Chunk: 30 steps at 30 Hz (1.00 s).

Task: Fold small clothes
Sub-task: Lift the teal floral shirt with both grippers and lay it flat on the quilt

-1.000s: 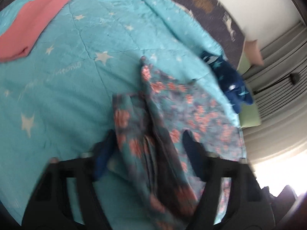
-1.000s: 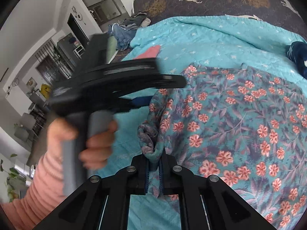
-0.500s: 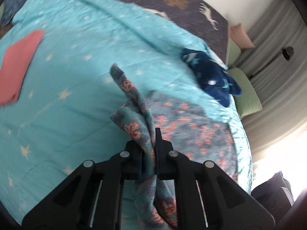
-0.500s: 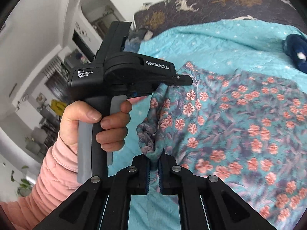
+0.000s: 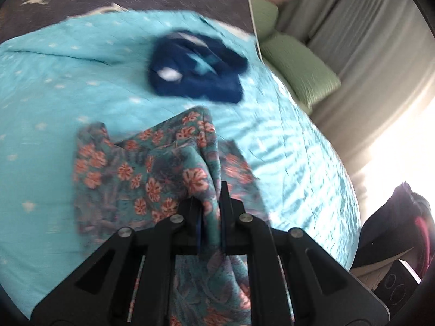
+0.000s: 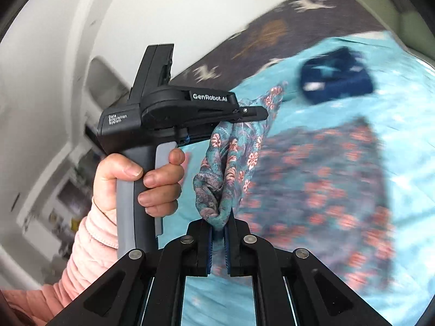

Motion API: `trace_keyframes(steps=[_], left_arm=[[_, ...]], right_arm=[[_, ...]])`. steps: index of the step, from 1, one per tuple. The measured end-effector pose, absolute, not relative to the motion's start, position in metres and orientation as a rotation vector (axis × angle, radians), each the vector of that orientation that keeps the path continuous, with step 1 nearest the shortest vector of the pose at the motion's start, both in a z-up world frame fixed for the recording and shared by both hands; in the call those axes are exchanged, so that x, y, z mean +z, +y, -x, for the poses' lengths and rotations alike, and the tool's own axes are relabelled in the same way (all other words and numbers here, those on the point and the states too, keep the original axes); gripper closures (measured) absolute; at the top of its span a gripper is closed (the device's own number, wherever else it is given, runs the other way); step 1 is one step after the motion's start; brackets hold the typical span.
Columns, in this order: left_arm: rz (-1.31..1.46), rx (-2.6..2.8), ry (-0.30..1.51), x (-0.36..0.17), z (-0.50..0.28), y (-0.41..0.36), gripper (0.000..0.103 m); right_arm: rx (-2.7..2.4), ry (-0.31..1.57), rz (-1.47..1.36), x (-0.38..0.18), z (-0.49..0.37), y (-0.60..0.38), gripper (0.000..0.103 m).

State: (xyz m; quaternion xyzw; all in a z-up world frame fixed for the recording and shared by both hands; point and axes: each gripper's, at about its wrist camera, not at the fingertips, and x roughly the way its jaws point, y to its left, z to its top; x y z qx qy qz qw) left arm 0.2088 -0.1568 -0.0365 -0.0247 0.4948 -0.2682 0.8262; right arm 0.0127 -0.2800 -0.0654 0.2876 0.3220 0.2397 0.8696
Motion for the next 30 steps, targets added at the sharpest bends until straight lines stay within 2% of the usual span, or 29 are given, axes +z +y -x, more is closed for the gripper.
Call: trace_keyframes(steps=[6,11,15,18,21,24,28,30], left_arm=[[-0.03,-0.572,1.145,-0.08,-0.205,-0.218,0.092],[-0.058,-0.57,1.159,-0.088,-0.201,-0.225,0.089],[-0.065,-0.585,1.158,-0.087,-0.196,-0.224,0.083],[-0.067,-0.61,1.162,-0.084,-0.189,-0.227,0.071],[-0.054,-0.639,1.145,-0.075,-0.178,-0.219,0.067],[-0.067,-0.654,1.093,-0.06,-0.163,-0.203,0.058],[-0.093,-0.617,1.041,-0.052,-0.14,-0.164,0.055],[-0.102,-0.569,1.026,-0.054,-0.127,-0.139,0.054]], right_arm=[[0.395,0.726,-0.736,-0.104,0.003,-0.342,0.097],[0.394,0.772,-0.76,-0.126,0.002,-0.352,0.097],[0.401,0.803,-0.779,-0.136,0.007,-0.355,0.096],[0.401,0.825,-0.781,-0.142,0.012,-0.36,0.094],[0.4,0.84,-0.794,-0.15,0.014,-0.362,0.094],[0.413,0.843,-0.811,-0.152,0.018,-0.364,0.094],[0.416,0.846,-0.83,-0.152,0.019,-0.367,0.074],[0.417,0.848,-0.839,-0.152,0.013,-0.369,0.072]])
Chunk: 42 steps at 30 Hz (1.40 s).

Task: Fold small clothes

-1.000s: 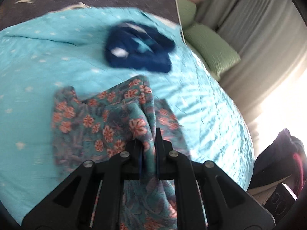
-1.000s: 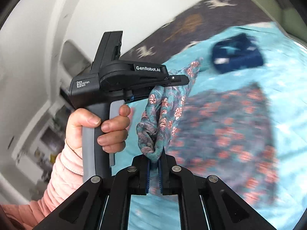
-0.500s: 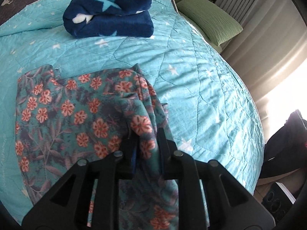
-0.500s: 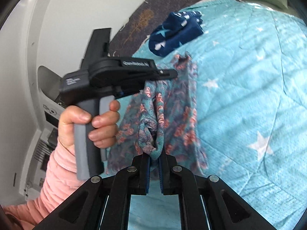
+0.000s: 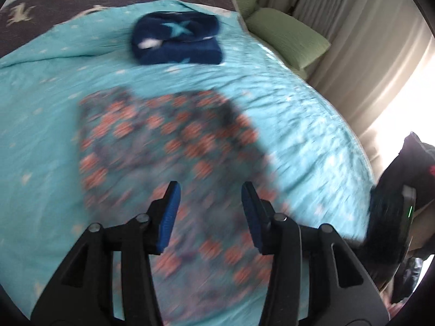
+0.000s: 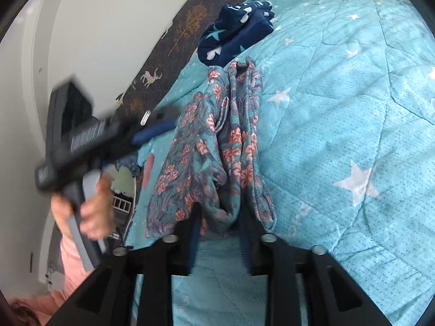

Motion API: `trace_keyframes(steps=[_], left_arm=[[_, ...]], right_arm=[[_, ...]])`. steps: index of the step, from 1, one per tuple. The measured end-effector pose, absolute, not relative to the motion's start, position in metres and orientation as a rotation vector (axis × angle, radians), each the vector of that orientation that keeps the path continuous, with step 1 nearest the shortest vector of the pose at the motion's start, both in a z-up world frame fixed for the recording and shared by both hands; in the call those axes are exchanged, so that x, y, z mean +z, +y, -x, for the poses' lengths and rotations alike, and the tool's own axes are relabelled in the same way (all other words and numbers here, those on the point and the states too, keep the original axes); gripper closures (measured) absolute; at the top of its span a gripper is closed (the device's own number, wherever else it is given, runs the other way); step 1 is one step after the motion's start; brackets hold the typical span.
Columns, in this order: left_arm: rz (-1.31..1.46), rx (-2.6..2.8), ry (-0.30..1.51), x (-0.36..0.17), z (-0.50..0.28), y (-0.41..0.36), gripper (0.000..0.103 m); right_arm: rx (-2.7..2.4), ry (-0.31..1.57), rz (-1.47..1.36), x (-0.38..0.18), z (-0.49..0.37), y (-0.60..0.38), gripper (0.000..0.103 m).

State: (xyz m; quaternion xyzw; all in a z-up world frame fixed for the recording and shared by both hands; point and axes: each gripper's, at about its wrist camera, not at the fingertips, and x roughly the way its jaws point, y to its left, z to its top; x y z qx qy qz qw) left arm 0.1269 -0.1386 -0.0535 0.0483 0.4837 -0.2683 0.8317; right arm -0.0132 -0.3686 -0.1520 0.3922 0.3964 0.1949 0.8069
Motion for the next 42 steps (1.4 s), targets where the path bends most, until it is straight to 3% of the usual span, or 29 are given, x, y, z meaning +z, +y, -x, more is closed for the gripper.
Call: trace_keyframes(steps=[4,9,10,11,12,21,25,30,34,42], left_arm=[[-0.102,-0.459,0.989,-0.063,-0.096,-0.087,0.046],[-0.146,-0.4,1.031,-0.084,-0.061,-0.05,0.041],[-0.161,-0.399,1.047,-0.089,-0.055,-0.047,0.041],[-0.175,-0.399,1.052,-0.093,-0.051,-0.046,0.041],[-0.187,-0.399,1.052,-0.097,-0.048,-0.046,0.041],[-0.181,-0.334,1.048,-0.114,-0.049,-0.044,0.041],[-0.177,-0.341,1.043,-0.117,-0.046,-0.038,0.041],[-0.169,-0.344,1.048,-0.118,-0.047,-0.032,0.041],[-0.162,-0.364,1.042,-0.109,-0.044,-0.034,0.041],[-0.095,-0.583,0.921,-0.046,-0.024,-0.048,0.041]], right_arm=[[0.428,0.863,-0.833,-0.15,0.001,-0.364,0.065],[0.453,0.915,-0.858,-0.155,-0.022,-0.352,0.065],[0.453,0.923,-0.855,-0.155,-0.027,-0.349,0.069],[0.451,0.923,-0.843,-0.155,-0.033,-0.346,0.084],[0.454,0.923,-0.824,-0.152,-0.037,-0.343,0.09],[0.42,0.777,-0.734,-0.1,-0.028,-0.346,0.095],[0.348,0.851,-0.73,-0.123,-0.021,-0.359,0.095],[0.364,0.932,-0.805,-0.158,-0.016,-0.367,0.09],[0.352,0.861,-0.751,-0.134,-0.018,-0.378,0.065],[0.363,0.827,-0.704,-0.106,-0.07,-0.396,0.063]])
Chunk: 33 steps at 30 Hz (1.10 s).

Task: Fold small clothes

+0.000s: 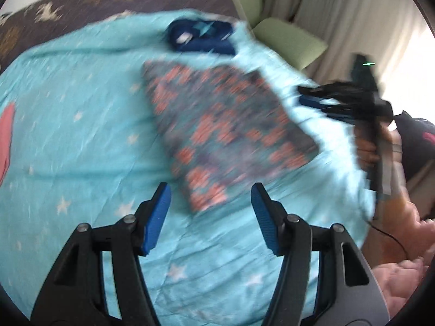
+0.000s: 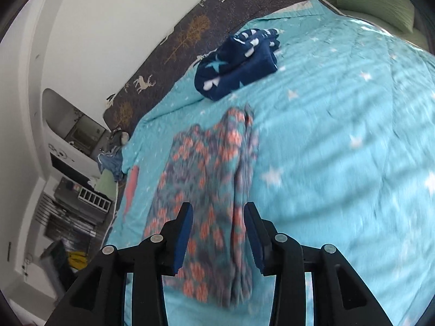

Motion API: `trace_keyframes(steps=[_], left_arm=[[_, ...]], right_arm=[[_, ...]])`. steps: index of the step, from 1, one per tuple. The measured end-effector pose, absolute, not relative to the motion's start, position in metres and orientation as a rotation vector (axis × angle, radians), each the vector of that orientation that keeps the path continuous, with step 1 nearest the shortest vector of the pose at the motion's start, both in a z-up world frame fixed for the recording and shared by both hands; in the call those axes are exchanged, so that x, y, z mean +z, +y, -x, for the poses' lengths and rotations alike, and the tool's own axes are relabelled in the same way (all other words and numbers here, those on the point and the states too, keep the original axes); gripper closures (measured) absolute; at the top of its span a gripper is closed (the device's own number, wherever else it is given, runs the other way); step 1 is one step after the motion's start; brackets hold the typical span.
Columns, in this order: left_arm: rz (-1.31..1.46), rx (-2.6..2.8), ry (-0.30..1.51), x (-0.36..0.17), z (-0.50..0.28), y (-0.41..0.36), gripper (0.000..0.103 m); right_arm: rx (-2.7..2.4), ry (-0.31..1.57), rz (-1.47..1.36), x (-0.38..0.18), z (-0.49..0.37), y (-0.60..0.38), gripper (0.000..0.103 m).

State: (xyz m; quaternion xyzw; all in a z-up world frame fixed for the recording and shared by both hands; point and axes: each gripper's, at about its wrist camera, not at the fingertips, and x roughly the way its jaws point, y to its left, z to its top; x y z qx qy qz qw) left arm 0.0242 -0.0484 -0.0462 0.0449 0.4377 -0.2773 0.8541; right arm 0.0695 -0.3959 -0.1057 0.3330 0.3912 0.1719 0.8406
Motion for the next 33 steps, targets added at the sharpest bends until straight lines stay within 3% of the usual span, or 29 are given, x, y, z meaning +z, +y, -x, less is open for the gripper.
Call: trace_keyframes(steps=[7,13,26,33], left_arm=[[-0.054,-0.68,0.87,-0.031,-0.077,-0.102,0.04],[-0.102,-0.578,1.056,-0.109,-0.132,-0.13,0.04],[-0.069,-0.575,1.019,-0.115,-0.12,-0.115,0.04],[-0.074,-0.582,1.018,-0.116,-0.118,-0.116,0.036]], right_arm=[[0.378,0.858,-0.753,-0.115,-0.12,-0.399,0.063],[0.42,0.887,-0.819,-0.132,-0.136,-0.4,0.063],[0.602,0.814,-0.933,-0.105,-0.227,-0.394,0.061],[0.49,0.84,-0.784,-0.098,-0.218,-0.402,0.057]])
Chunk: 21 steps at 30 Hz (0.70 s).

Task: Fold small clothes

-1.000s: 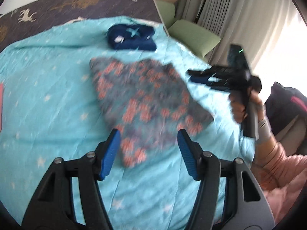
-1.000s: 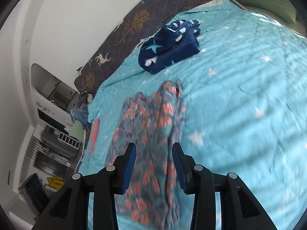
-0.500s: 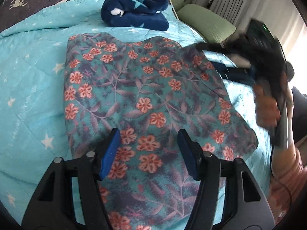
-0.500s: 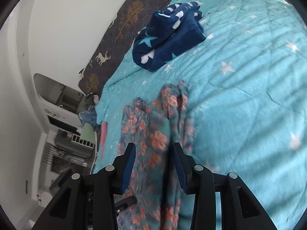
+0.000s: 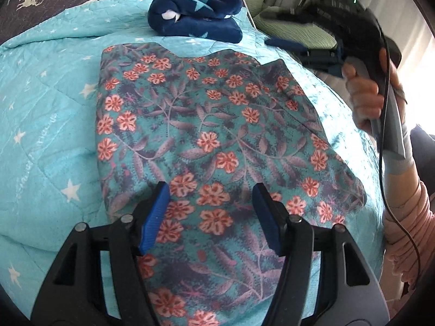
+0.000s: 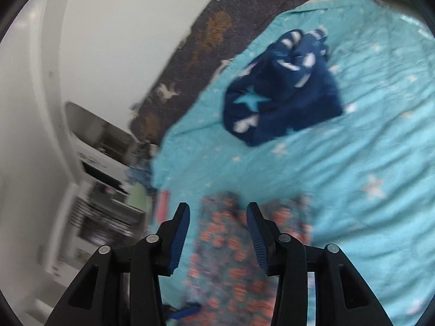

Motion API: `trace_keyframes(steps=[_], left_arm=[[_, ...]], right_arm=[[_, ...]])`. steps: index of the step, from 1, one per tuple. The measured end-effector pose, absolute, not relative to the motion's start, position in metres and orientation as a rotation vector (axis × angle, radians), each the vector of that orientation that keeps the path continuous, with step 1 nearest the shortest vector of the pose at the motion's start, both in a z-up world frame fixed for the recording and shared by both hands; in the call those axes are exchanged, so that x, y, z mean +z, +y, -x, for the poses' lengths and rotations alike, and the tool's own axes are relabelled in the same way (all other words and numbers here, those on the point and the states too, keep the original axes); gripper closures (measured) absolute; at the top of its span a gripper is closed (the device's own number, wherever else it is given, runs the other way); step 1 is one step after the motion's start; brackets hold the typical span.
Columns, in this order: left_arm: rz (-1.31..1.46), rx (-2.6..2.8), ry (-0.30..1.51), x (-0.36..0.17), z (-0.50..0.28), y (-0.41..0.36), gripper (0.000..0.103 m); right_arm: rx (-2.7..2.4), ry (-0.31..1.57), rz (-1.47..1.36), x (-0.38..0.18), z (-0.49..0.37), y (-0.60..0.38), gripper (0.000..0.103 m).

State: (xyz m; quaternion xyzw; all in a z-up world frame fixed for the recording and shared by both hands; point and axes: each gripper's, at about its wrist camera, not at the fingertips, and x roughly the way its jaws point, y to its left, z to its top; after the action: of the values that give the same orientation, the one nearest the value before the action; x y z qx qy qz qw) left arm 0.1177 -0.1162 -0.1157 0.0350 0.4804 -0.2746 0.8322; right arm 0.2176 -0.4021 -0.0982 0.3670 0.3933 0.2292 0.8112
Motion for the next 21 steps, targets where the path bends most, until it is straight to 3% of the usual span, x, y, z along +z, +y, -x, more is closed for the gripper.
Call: trace_keyframes(steps=[10,17,21], left_arm=[[-0.09,-0.587,1.022,-0.114,-0.118,-0.12,0.034],[-0.088,-0.581,1.033,-0.113,-0.119,-0.121,0.034],[-0.09,-0.581,1.031,-0.113,-0.119,-0.119,0.034]], right_arm=[[0.535,0.986,-0.938,-0.15,-0.226,-0.408,0.056],[0.77,0.783,-0.933,-0.095,-0.229,-0.383,0.055],[0.642,0.763,-0.876,-0.092,-0.216,-0.399,0.054]])
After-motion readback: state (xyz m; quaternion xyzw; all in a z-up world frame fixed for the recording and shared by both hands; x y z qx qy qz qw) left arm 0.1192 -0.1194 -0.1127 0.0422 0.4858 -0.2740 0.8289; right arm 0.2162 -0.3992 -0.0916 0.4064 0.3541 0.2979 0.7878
